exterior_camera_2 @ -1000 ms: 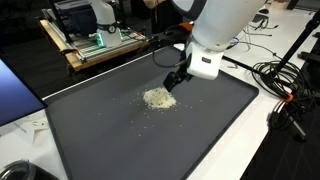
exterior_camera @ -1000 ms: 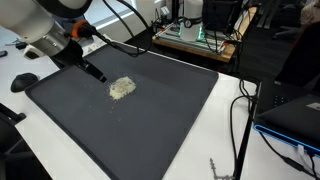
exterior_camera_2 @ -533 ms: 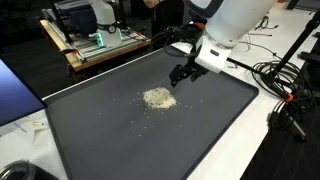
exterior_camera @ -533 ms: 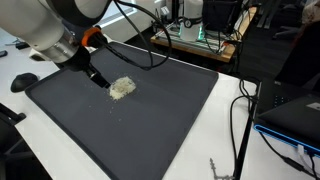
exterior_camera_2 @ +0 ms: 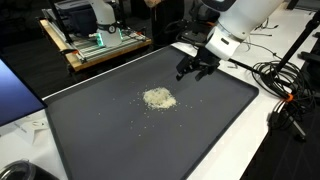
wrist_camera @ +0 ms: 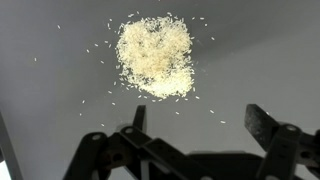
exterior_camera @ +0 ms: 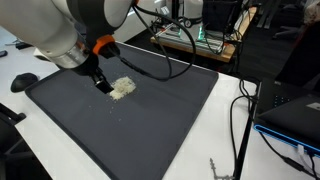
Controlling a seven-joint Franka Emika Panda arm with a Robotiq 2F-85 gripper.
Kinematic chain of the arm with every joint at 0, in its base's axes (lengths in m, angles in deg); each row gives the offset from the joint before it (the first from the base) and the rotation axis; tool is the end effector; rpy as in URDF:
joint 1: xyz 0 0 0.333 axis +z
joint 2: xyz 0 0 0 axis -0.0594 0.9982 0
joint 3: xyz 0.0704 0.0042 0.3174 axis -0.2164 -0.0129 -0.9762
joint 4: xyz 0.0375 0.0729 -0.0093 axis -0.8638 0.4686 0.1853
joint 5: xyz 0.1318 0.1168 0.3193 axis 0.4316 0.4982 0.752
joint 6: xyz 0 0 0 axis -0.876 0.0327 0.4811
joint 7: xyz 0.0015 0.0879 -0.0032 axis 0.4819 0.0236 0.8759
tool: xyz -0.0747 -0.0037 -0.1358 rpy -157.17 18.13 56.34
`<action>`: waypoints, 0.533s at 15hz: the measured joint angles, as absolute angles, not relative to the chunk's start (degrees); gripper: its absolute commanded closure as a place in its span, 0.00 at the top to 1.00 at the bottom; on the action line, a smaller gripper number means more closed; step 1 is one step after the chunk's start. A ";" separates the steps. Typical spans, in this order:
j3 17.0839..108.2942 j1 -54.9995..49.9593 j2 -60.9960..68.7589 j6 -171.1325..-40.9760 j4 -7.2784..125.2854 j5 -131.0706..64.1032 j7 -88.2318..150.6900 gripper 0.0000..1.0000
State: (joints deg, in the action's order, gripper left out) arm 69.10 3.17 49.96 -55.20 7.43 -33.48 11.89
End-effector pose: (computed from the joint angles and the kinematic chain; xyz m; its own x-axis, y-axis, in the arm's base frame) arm 0.7229 -0.0014 0.2400 0.8808 -0.4233 -0.2123 -0.3458 -0.8812 0.3224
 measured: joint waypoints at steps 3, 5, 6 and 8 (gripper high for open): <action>70.25 5.53 49.95 -55.90 8.56 -34.02 7.10 1.00; 71.08 6.88 49.63 -57.89 10.11 -34.43 4.60 1.00; 71.61 7.53 49.33 -59.08 11.10 -34.89 3.74 1.00; 72.71 8.80 47.97 -61.69 14.08 -36.15 2.78 1.00</action>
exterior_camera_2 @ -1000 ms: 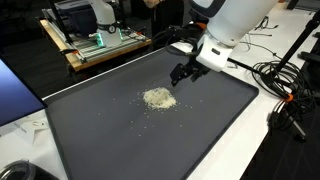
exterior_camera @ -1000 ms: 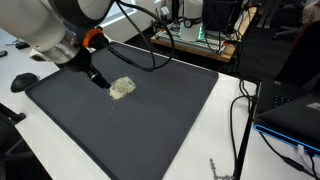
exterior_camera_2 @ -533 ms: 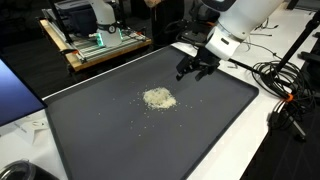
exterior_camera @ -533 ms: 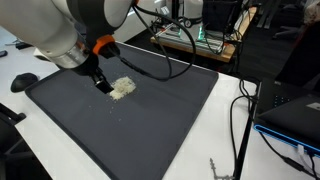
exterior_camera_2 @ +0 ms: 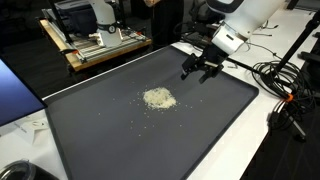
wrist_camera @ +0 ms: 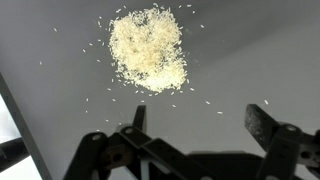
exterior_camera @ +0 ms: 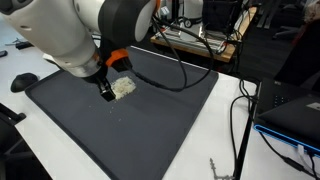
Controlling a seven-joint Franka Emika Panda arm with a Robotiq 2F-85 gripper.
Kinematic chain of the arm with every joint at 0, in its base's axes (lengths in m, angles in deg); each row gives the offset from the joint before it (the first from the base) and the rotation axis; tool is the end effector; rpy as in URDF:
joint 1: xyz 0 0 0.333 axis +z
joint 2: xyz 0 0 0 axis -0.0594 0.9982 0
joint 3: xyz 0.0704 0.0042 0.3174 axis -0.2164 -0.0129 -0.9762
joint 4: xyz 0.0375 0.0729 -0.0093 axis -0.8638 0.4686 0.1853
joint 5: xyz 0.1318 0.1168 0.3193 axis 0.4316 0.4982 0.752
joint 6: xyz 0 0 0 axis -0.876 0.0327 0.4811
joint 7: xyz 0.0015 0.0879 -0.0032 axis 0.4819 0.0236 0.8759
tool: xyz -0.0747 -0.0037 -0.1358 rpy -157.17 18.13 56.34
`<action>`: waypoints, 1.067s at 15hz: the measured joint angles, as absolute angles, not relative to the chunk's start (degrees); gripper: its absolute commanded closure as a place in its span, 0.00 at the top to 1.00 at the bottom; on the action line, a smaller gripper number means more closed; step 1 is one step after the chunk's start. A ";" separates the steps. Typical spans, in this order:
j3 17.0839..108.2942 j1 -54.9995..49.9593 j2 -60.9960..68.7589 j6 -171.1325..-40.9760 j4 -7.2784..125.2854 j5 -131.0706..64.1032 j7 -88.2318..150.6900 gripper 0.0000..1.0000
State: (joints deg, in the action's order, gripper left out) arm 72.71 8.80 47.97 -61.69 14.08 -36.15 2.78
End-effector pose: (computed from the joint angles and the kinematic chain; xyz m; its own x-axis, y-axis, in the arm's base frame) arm 0.7252 0.0287 0.2308 0.8656 -0.4947 -0.0771 -0.4252 -0.8077 0.4084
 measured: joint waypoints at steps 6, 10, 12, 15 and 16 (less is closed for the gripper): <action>74.48 12.33 40.02 -68.56 27.66 -39.02 2.58 1.00; 73.05 12.51 33.67 -71.26 36.82 -42.04 2.07 1.00; 72.28 12.28 30.33 -73.77 41.66 -43.09 2.41 1.00; 71.00 11.62 25.29 -78.60 49.33 -43.81 3.18 1.00; 70.51 11.26 23.60 -80.62 52.02 -43.82 3.80 1.00</action>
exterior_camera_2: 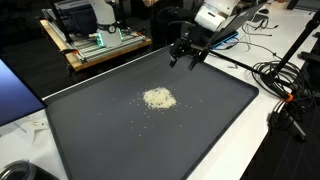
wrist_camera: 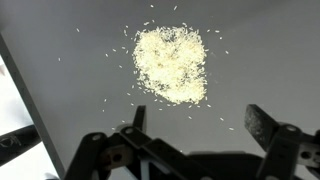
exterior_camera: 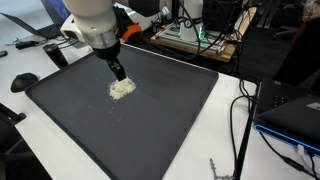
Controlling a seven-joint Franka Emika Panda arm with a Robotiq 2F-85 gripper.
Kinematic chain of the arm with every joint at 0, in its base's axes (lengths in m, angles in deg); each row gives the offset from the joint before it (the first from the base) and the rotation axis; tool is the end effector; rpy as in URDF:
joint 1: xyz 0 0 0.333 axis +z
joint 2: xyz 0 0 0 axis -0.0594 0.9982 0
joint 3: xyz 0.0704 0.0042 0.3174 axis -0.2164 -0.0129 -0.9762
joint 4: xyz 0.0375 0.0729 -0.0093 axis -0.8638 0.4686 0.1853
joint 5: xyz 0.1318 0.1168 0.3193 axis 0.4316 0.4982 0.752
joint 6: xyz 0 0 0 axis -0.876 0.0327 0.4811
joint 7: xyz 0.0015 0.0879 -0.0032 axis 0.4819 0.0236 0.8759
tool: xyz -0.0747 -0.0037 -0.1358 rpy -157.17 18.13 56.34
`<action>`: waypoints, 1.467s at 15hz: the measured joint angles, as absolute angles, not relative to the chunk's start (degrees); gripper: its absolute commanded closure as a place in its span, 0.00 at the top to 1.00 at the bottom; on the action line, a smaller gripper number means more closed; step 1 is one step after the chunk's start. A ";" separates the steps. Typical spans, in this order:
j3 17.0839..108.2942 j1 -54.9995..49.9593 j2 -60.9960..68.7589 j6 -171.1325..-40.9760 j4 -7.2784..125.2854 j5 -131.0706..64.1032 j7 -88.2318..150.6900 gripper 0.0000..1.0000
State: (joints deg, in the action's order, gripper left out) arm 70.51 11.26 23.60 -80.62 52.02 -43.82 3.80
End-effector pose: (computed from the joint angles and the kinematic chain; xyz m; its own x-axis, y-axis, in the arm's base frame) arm 0.6592 0.0245 0.2736 0.9258 -0.3773 -0.0218 -0.3411 -0.8589 0.3821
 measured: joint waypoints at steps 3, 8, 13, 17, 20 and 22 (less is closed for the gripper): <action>69.13 9.81 18.73 -86.96 60.24 -43.82 5.72 1.00; 67.62 6.60 10.52 -98.22 74.88 -43.80 9.41 1.00; 66.05 1.59 2.83 -112.28 90.10 -42.09 17.43 1.00; 64.38 -3.10 1.24 -122.14 96.91 -37.39 29.38 1.00; 62.41 -5.97 1.64 -124.13 97.88 -32.97 38.43 1.00; 61.53 -7.11 2.11 -124.13 97.59 -31.71 42.29 1.00</action>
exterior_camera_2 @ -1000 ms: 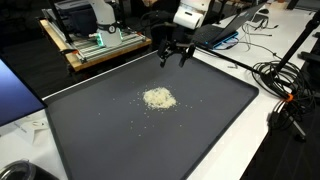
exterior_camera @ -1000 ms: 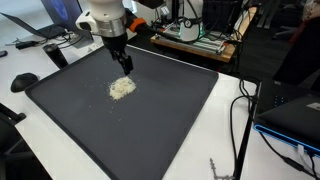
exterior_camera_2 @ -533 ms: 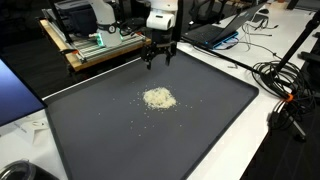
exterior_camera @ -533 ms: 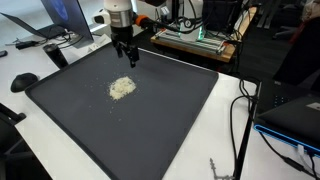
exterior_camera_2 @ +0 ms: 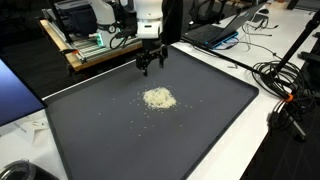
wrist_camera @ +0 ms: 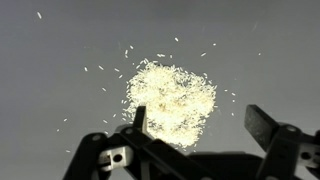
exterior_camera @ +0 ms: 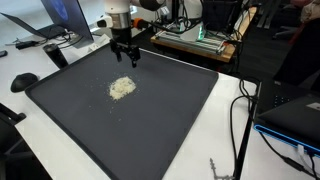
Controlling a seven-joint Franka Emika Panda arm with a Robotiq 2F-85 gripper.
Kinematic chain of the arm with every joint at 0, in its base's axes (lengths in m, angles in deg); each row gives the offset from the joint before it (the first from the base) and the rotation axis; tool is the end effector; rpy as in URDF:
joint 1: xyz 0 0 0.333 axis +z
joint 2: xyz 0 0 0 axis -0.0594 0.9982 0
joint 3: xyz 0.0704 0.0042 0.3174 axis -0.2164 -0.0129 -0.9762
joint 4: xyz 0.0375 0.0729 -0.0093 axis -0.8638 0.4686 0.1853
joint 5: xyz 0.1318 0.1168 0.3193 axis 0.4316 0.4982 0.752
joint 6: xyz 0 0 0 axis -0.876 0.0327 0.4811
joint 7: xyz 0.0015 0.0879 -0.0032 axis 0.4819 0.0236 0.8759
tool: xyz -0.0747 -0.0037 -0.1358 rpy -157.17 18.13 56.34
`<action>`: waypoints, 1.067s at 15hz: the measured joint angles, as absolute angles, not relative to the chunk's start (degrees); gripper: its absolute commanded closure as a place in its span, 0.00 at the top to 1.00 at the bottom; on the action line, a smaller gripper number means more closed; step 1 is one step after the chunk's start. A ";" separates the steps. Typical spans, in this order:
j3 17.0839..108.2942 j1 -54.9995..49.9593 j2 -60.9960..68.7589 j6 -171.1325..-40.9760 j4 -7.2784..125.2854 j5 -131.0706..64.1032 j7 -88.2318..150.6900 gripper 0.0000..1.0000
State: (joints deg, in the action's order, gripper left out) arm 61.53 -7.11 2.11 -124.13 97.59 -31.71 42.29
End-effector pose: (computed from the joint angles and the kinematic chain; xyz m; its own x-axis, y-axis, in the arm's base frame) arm 0.5329 -0.0609 0.2367 0.9928 0.0211 0.1177 0.0168 -0.9992 0.0373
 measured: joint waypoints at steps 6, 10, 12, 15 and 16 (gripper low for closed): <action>60.56 -7.60 6.36 -124.11 93.37 -31.70 47.45 1.00; 59.13 -8.37 10.92 -123.88 88.55 -31.88 54.15 1.00; 58.35 -9.09 13.15 -123.54 86.20 -31.99 58.19 1.00; 56.80 -10.75 16.25 -123.21 83.39 -32.21 64.61 1.00; 56.38 -11.23 17.20 -123.16 82.66 -32.41 66.43 1.00</action>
State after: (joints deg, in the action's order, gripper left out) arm 56.38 -11.23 17.20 -123.16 82.66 -32.41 66.43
